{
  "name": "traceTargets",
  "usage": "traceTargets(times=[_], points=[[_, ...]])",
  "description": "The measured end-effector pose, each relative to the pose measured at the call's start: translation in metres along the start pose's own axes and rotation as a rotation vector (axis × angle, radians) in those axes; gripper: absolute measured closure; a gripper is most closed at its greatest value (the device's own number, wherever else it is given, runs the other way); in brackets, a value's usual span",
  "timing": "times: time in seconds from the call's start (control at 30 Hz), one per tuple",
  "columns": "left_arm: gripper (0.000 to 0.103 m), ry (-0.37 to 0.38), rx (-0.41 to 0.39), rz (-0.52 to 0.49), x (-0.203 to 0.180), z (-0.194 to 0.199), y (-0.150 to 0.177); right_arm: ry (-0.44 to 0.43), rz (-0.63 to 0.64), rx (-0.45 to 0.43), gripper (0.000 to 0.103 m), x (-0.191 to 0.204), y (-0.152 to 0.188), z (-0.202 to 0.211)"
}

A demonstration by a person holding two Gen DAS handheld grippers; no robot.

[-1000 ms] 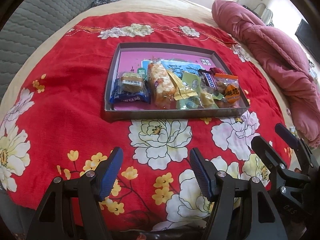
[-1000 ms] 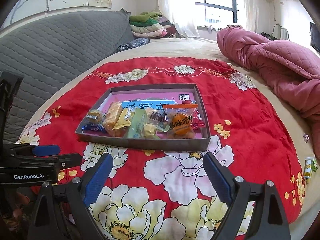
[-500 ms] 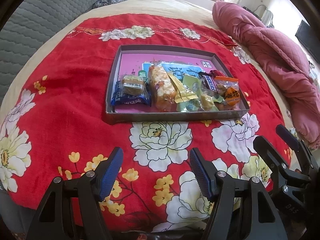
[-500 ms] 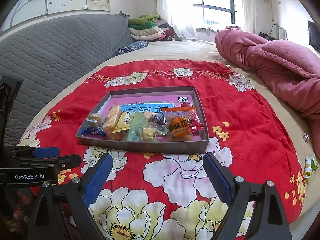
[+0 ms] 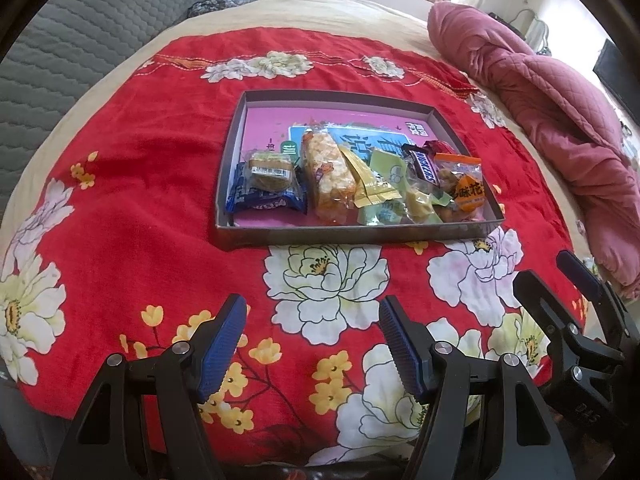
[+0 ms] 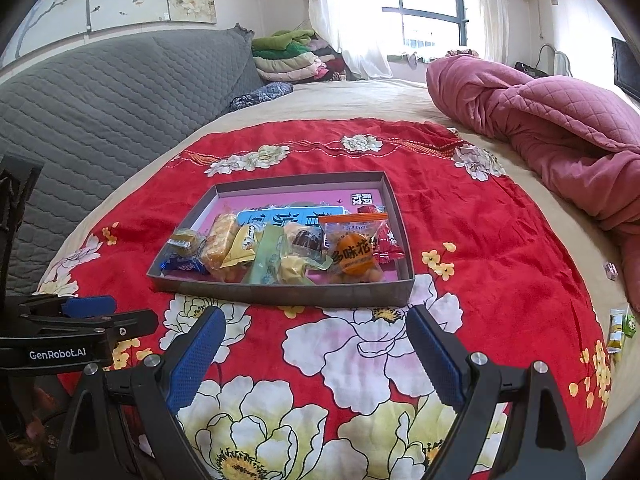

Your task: Organize snacks

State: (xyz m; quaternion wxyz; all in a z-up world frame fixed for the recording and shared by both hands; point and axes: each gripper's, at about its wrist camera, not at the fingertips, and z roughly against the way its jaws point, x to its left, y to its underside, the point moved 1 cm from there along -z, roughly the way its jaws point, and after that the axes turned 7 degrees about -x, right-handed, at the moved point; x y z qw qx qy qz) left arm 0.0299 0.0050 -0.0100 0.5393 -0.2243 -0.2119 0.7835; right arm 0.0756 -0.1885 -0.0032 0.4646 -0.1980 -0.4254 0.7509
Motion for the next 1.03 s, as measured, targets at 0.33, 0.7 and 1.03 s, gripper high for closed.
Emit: traceTargets(times=[0.33, 0.7, 1.03], points=[[0.033, -0.006, 0.003, 0.002, 0.001, -0.001, 0.0, -0.003, -0.002, 0.005, 0.012, 0.0, 0.0, 0.0], [0.033, -0.017, -0.005, -0.009, -0.001, -0.002, 0.0, -0.012, -0.034, 0.023, 0.012, -0.005, 0.003, -0.005], [0.033, 0.001, -0.065, 0.081, 0.038, -0.012, -0.02, -0.043, -0.105, 0.041, 0.011, -0.02, 0.007, -0.019]])
